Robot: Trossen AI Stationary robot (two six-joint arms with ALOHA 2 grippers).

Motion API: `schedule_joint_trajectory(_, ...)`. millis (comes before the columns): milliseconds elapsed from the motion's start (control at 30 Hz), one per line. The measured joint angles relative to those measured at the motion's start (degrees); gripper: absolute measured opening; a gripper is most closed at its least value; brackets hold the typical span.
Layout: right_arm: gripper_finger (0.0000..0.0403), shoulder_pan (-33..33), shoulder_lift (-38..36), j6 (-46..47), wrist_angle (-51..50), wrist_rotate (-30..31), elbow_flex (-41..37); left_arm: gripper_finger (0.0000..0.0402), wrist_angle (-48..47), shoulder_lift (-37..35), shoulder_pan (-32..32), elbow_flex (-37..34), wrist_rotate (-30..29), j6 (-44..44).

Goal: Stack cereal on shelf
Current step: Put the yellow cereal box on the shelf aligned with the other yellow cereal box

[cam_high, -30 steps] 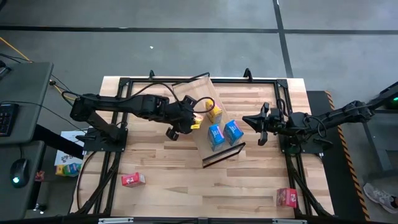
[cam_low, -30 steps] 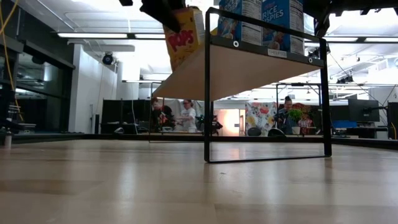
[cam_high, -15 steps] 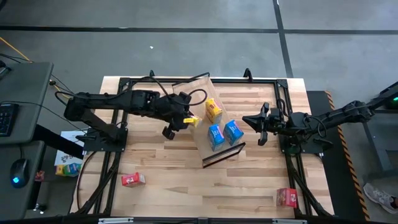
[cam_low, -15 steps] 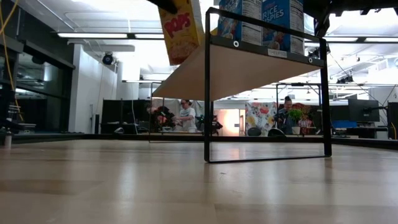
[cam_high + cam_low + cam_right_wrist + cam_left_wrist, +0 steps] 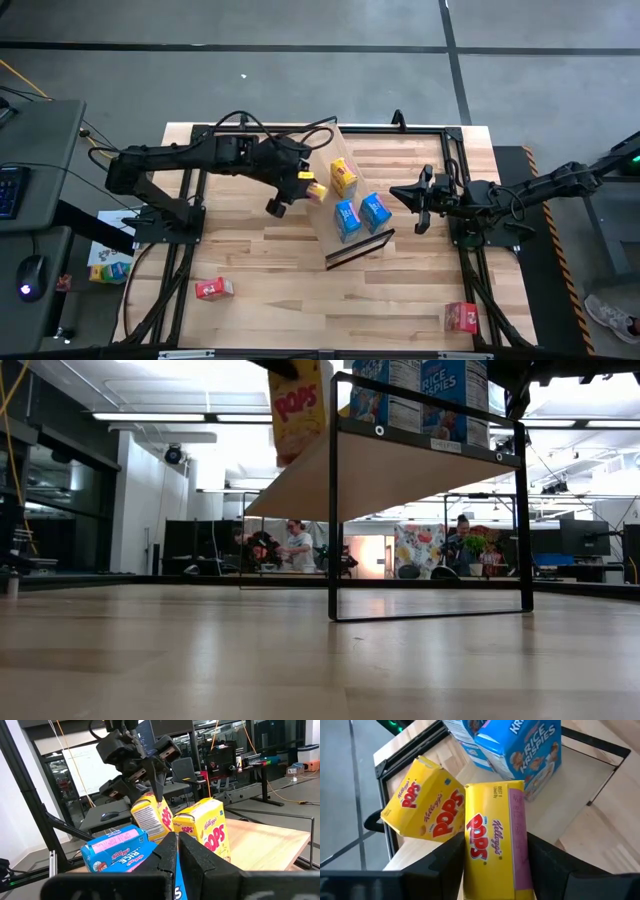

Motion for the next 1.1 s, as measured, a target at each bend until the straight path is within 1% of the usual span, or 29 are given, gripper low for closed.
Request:
schedule_joint_trajectory(133, 0.0011, 0.0, 0.0, 0.0, 0.0, 0.0, 0.0, 0.0182, 0.0, 0.0, 0.6, 0.0, 1.0, 0.0)
schedule_joint_trajectory(233, 0.0011, 0.0, 0.0, 0.0, 0.0, 0.0, 0.0, 0.0182, 1.5, 0.4, 1.4, 0.0, 5.6, -0.5)
schedule_joint_trajectory(300, 0.0011, 0.0, 0.0, 0.0, 0.0, 0.0, 0.0, 0.0182, 1.9, 0.4, 1.9, 0.0, 7.2, -0.4)
schedule_joint_trajectory(500, 0.0011, 0.0, 0.0, 0.0, 0.0, 0.0, 0.0, 0.0182, 3.1, 0.4, 3.4, -0.1, 7.6, -0.9)
schedule_joint_trajectory(700, 0.0011, 0.0, 0.0, 0.2, 0.0, 0.0, 0.0, 0.0182, 4.1, 0.4, 4.6, -3.8, 7.6, -1.3)
schedule_joint_trajectory(933, 0.0011, 0.0, 0.0, 0.2, 0.0, 0.0, 0.0, 0.0182, 6.5, 0.4, 4.6, -4.3, 7.5, -1.1)
schedule_joint_trajectory(1000, 0.0012, 0.0, 0.0, 0.2, 0.0, 0.0, 0.0, 0.0182, 6.6, 0.4, 4.6, -4.3, 7.1, -1.8)
schedule_joint_trajectory(1100, 0.0011, 0.0, 0.0, 0.2, 0.0, 0.0, 0.0, 0.0182, 7.7, 0.4, 4.6, -4.3, 5.4, -5.5)
